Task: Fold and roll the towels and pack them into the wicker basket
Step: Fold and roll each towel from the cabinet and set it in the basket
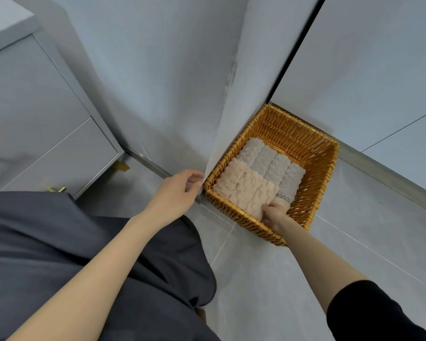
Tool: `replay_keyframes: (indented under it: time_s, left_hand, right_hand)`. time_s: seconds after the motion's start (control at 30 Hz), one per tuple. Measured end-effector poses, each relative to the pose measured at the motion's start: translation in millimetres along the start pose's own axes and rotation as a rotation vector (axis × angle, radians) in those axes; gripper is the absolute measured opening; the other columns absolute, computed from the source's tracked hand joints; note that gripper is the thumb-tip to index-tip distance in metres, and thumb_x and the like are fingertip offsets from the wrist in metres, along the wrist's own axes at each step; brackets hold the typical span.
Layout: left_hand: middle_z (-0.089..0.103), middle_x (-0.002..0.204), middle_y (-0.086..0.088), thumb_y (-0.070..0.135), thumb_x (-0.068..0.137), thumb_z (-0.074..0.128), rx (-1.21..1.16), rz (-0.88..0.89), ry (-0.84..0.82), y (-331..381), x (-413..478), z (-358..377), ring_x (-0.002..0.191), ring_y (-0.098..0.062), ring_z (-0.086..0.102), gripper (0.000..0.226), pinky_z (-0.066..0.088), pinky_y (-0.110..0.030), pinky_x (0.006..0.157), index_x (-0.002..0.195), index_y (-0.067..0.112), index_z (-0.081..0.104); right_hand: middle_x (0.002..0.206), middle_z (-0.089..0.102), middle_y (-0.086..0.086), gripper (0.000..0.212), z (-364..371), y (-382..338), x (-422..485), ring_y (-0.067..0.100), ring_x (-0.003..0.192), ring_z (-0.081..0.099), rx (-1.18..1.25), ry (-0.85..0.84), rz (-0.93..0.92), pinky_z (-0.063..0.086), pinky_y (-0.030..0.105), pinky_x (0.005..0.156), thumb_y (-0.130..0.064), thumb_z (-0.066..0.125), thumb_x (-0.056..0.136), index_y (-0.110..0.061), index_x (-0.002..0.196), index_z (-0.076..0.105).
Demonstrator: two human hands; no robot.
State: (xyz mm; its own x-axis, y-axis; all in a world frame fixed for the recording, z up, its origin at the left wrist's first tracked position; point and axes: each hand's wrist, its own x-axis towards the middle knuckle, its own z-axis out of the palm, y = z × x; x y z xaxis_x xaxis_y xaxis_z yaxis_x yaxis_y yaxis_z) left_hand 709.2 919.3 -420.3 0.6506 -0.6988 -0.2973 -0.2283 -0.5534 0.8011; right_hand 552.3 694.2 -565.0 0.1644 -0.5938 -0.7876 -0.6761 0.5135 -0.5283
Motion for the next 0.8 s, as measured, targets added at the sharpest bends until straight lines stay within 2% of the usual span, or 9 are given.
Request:
replay_keyframes:
  time_s: [0.07,0.13,0.23,0.3,0.33,0.4,0.57,0.67,0.8]
  left_hand:
    - [0.058,0.112,0.012,0.024,0.100,0.046,0.000,0.001,-0.003,0,0,0,0.099,-0.001,0.052,0.027,0.036,-0.002,0.068,0.125,0.023,0.055]
    - [0.058,0.112,0.012,0.023,0.100,0.046,0.000,0.002,-0.002,0,0,-1,0.099,-0.001,0.052,0.027,0.036,-0.002,0.068,0.125,0.022,0.055]
    - [0.058,0.111,0.012,0.022,0.100,0.046,-0.009,0.001,0.003,0,0,-2,0.099,-0.001,0.052,0.027,0.037,0.000,0.067,0.125,0.022,0.055]
    - [0.058,0.112,0.011,0.022,0.100,0.046,-0.008,0.004,0.003,0,0,-2,0.100,-0.001,0.052,0.027,0.036,0.000,0.067,0.125,0.021,0.054]
    - [0.057,0.112,0.011,0.023,0.100,0.046,-0.006,0.005,0.003,0,0,-1,0.100,-0.001,0.052,0.027,0.035,-0.001,0.067,0.125,0.022,0.054]
    - [0.057,0.114,0.012,0.023,0.100,0.045,-0.003,0.010,0.000,0,1,-1,0.102,-0.002,0.052,0.028,0.034,-0.001,0.069,0.126,0.022,0.054]
    - [0.055,0.113,0.014,0.023,0.100,0.045,0.006,0.016,0.004,0,2,-1,0.101,-0.001,0.051,0.028,0.035,0.000,0.067,0.127,0.022,0.053]
    - [0.055,0.112,0.014,0.022,0.100,0.045,-0.008,0.013,0.022,1,3,-2,0.100,-0.001,0.051,0.027,0.039,0.001,0.062,0.125,0.022,0.054]
    - [0.056,0.112,0.014,0.022,0.100,0.046,-0.023,0.007,0.027,0,-3,-5,0.099,0.000,0.051,0.025,0.037,-0.002,0.064,0.124,0.024,0.054]
  right_hand:
    - [0.126,0.052,0.019,0.036,-2,2,1,0.033,0.111,0.054,-0.240,0.174,-0.137,0.049,0.038,0.091,-0.006,0.050,0.095,-0.003,0.130,0.045]
    - [0.130,0.044,0.016,0.041,-2,5,-2,0.031,0.113,0.050,-0.414,0.337,-0.361,0.047,0.040,0.095,-0.002,0.056,0.088,-0.010,0.126,0.041]
    - [0.133,0.042,0.011,0.046,5,3,-6,0.023,0.102,0.052,-0.662,0.318,-0.567,0.046,0.034,0.082,0.000,0.053,0.087,-0.016,0.129,0.042]
    - [0.140,0.038,0.013,0.052,9,1,-5,0.025,0.109,0.053,-0.732,0.219,-0.545,0.044,0.032,0.092,-0.003,0.053,0.088,-0.013,0.138,0.040]
    - [0.142,0.035,0.013,0.057,10,1,-5,0.026,0.117,0.050,-0.746,0.174,-0.522,0.039,0.031,0.100,-0.005,0.054,0.088,-0.010,0.142,0.037]
    - [0.141,0.034,0.013,0.064,10,0,-4,0.025,0.124,0.043,-0.755,0.107,-0.489,0.030,0.025,0.107,-0.005,0.056,0.088,-0.008,0.147,0.032]
    - [0.139,0.042,0.015,0.056,10,-1,-2,0.025,0.126,0.042,-0.760,0.046,-0.480,0.027,0.018,0.104,-0.005,0.055,0.091,-0.004,0.144,0.037]
    - [0.137,0.050,0.015,0.045,9,-6,-6,0.027,0.125,0.047,-0.777,0.061,-0.488,0.034,0.024,0.104,-0.008,0.050,0.094,-0.003,0.139,0.045]
    - [0.131,0.059,0.008,0.037,4,-17,-26,0.023,0.117,0.056,-0.710,0.160,-0.573,0.043,0.031,0.098,-0.013,0.047,0.095,-0.008,0.131,0.055]
